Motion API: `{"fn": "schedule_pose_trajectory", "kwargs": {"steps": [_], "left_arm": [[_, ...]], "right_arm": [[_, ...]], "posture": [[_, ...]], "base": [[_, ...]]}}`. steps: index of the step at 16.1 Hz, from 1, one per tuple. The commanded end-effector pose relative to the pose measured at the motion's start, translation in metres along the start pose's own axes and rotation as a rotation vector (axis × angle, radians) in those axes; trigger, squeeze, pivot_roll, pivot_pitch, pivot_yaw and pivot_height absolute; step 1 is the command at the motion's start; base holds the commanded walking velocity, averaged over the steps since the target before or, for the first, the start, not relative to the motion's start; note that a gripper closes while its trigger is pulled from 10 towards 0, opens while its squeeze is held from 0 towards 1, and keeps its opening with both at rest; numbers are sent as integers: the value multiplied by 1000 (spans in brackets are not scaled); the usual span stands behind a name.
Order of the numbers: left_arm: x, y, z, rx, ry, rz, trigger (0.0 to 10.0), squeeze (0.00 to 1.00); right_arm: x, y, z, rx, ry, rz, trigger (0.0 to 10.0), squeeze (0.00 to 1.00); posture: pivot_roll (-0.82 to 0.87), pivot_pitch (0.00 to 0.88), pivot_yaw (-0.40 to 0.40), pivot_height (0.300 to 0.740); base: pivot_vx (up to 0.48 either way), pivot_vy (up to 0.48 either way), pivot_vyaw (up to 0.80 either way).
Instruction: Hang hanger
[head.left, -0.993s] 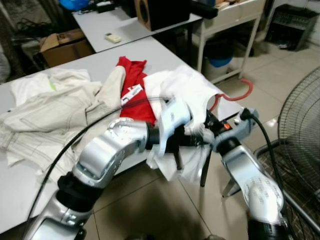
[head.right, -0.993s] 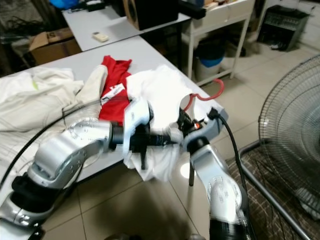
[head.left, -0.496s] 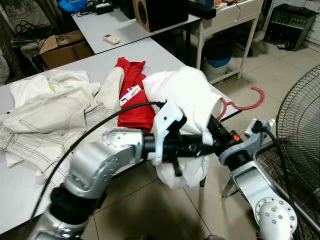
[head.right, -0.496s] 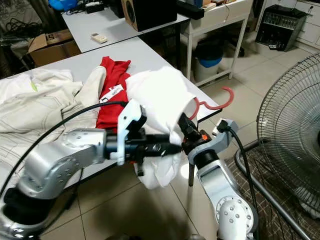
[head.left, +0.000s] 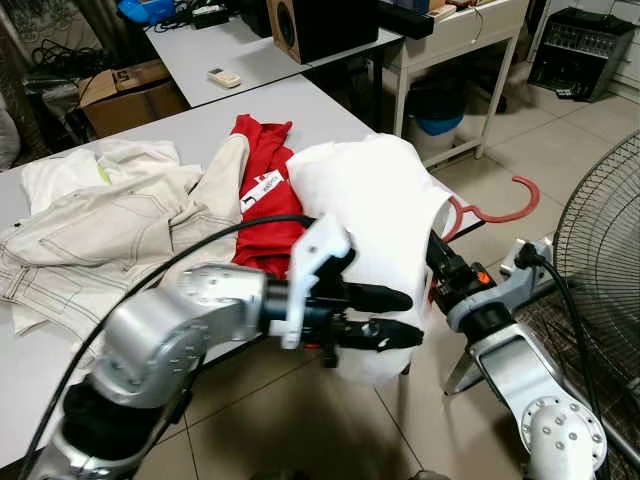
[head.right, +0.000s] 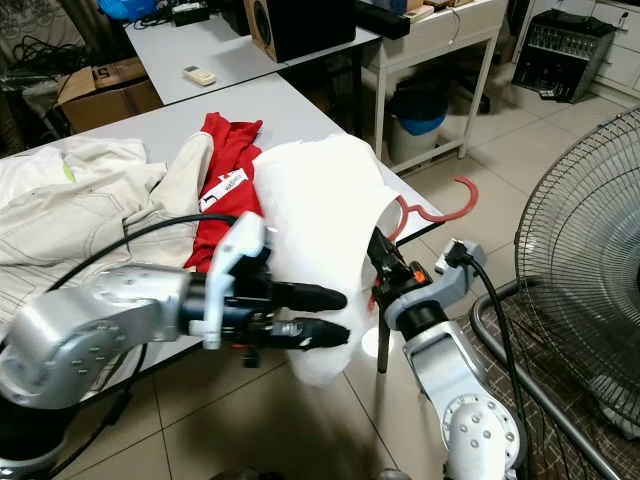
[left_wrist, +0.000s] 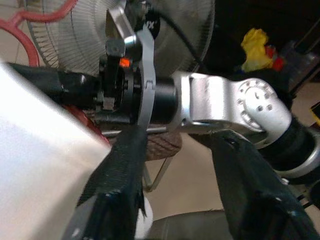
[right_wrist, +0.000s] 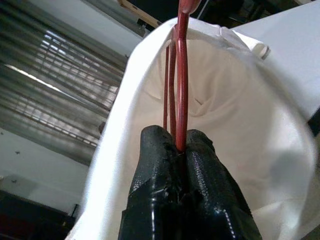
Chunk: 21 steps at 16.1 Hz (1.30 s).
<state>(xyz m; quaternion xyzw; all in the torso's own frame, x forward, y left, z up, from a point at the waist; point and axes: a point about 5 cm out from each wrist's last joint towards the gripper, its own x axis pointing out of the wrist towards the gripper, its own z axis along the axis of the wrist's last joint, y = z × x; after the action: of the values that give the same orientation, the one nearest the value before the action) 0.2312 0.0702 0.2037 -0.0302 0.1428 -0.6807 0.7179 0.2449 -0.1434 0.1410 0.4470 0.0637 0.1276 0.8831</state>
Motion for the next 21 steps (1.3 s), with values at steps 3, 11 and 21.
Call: {"fn": "schedule_pose_trajectory", "kwargs": {"steps": [3,11,21], "left_arm": [[-12,3,6,9,-20,30,10000,1000],[-46,76,-15,6,-73,760,10000,0],[-82,72,-4,-3,-324,972,10000,0]], "right_arm": [[-1,1,-1,29,2,29,10000,0],[-27,41,26,60,-89,380,10000,0],[-20,95,46,-42,-57,580,10000,0]], "posture": [[-75,2,134,740],[-76,20,136,740],[-58,34,90,740]], "base": [[0,0,0],[0,0,475],[0,0,745]]}}
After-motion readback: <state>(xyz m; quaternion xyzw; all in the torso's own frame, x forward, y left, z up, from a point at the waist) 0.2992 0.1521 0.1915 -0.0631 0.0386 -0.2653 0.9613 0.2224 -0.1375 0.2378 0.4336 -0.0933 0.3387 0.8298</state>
